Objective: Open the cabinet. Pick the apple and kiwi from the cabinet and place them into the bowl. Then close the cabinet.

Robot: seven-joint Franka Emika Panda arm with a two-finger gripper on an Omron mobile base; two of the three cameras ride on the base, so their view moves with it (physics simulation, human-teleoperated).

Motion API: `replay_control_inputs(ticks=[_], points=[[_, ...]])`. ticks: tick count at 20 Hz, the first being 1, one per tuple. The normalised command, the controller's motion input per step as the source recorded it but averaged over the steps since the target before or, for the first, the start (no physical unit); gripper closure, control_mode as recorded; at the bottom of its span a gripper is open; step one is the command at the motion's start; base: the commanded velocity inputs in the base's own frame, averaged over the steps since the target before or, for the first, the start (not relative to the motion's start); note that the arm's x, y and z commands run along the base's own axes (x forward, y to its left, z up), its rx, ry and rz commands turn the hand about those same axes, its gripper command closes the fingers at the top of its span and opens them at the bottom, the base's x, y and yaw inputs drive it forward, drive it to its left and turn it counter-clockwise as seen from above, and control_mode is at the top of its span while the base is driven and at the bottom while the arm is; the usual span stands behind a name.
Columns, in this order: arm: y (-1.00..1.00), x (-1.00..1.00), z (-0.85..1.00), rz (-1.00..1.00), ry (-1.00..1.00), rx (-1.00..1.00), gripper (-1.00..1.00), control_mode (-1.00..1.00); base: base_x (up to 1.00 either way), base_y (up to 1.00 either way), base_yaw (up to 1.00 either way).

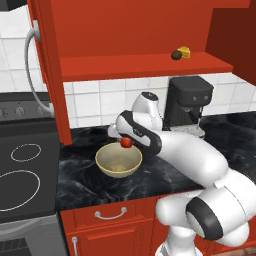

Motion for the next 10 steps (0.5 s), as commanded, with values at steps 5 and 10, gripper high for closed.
replay_control_inputs(ticks=[5, 10], points=[[0.54, 0.46, -0.37, 0.00, 0.05, 0.00, 1.00, -1.00, 0.00, 0.00, 0.00], [0.39, 0.27, -0.31, -0.01, 0.01, -0.08, 1.00, -1.00, 0.00, 0.00, 0.00]])
